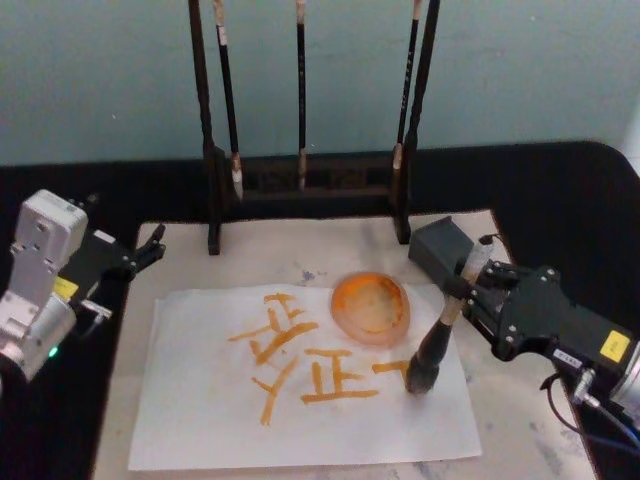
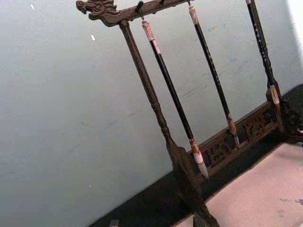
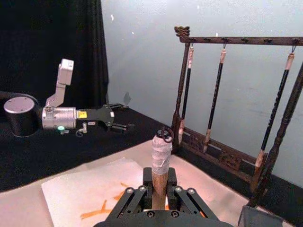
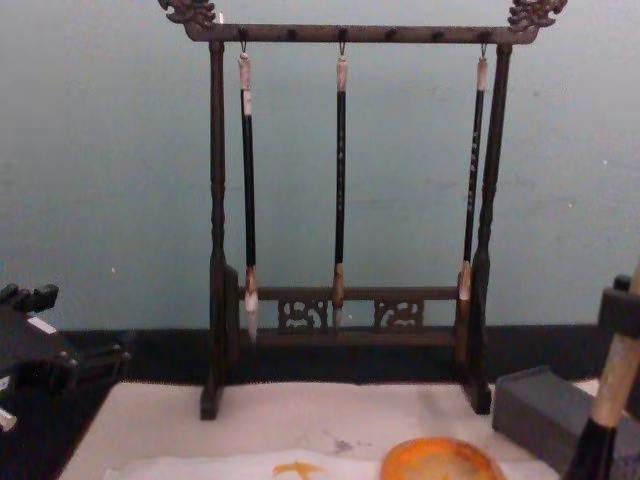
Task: Pick up the brush from the inkstone, write on the paper, then place the brush back to its original position.
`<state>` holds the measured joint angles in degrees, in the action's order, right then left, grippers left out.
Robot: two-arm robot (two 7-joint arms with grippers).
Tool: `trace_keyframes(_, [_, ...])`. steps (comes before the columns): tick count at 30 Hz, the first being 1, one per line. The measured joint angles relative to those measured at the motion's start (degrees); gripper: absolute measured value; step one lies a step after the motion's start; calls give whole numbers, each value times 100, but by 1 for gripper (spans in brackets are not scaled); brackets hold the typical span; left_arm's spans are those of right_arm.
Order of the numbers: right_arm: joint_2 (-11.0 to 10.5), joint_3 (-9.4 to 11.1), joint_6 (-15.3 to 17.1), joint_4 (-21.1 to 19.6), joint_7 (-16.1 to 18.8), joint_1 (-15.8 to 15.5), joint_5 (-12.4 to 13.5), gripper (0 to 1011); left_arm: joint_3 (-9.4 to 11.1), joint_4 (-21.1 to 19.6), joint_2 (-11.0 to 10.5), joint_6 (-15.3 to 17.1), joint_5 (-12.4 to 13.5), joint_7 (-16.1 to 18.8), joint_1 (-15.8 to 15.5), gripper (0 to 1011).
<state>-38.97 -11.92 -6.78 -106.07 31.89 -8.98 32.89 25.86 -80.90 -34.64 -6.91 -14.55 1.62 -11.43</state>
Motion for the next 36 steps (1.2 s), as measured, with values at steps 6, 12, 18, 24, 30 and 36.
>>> trace_keyframes(6, [-87,27,12,-61,55,-73,47,174,0,0,0,0,0,0,0,1010])
trace_keyframes(12, [-147,70,5,-123,98,-138,121,174,0,0,0,0,0,0,0,1009])
trace_keyframes(18, [-177,112,-18,-171,126,-170,211,174,0,0,0,0,0,0,0,1010])
trace_keyframes(24, [-159,160,-66,-189,102,-161,246,174,0,0,0,0,0,0,0,1010])
trace_keyframes(30, [-72,220,-97,-156,24,-58,301,174,0,0,0,0,0,0,0,1010])
trace_keyframes(36, [57,251,-57,-44,-56,90,428,174,0,0,0,0,1,0,0,1010])
